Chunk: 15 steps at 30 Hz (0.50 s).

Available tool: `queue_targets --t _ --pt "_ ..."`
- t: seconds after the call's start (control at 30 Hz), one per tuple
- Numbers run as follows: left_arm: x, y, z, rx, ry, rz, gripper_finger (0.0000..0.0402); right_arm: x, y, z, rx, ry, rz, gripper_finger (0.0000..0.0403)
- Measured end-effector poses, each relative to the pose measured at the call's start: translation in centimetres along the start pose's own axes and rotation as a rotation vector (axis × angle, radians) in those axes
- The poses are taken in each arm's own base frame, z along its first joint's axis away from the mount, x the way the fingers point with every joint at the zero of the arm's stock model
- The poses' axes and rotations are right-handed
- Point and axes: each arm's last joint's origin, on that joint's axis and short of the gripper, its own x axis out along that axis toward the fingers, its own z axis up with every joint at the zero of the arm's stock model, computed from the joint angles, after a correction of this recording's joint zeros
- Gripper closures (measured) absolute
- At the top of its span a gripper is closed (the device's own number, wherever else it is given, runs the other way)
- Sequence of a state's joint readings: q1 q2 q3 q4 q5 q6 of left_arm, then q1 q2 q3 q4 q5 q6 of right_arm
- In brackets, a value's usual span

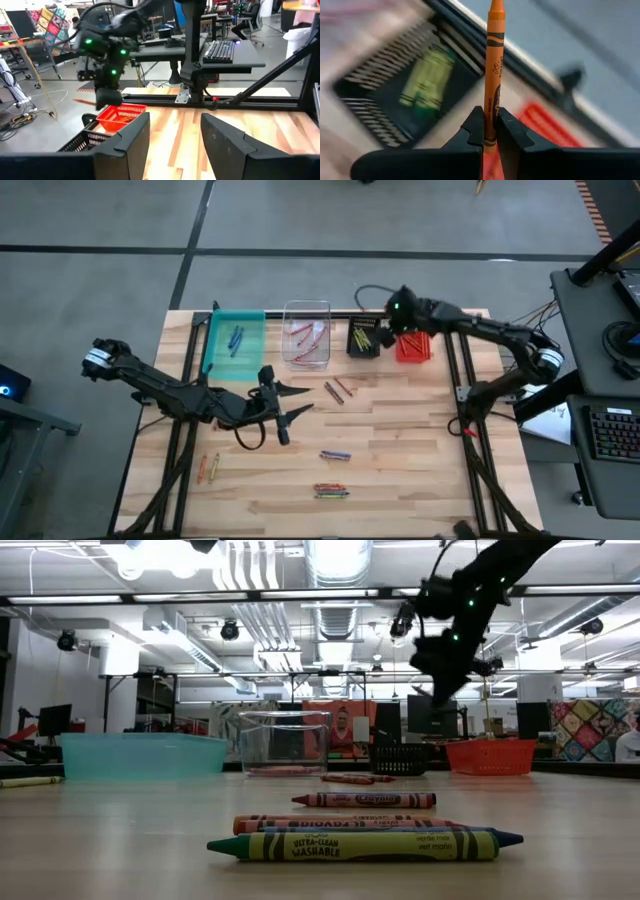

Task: Sort crayons
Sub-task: Put the orange crayon into the orange bin

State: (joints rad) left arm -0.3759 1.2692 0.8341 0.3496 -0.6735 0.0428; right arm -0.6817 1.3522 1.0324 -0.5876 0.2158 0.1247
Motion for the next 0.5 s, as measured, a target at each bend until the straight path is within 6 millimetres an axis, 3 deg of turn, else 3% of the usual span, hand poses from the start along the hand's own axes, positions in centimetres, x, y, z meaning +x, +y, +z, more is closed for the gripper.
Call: queue_targets --t 0.1,0.2,0.5 --pt "-0.2 0.2 0.2 0.022 -0.004 0.033 0.0242 1.0 -2.6 0.0 0.189 0.148 -0.063 0.0387" --pt "-0.4 0.7 0.5 0.046 -0.008 0.115 0.0242 2.2 -4.1 -0.5 0.251 0.291 -0.085 0.0387" --pt "-0.8 1.6 1.1 0.08 -0.016 0.203 0.0242 6.1 -4.0 -1.5 0.233 0.552 -0.084 0.0387"
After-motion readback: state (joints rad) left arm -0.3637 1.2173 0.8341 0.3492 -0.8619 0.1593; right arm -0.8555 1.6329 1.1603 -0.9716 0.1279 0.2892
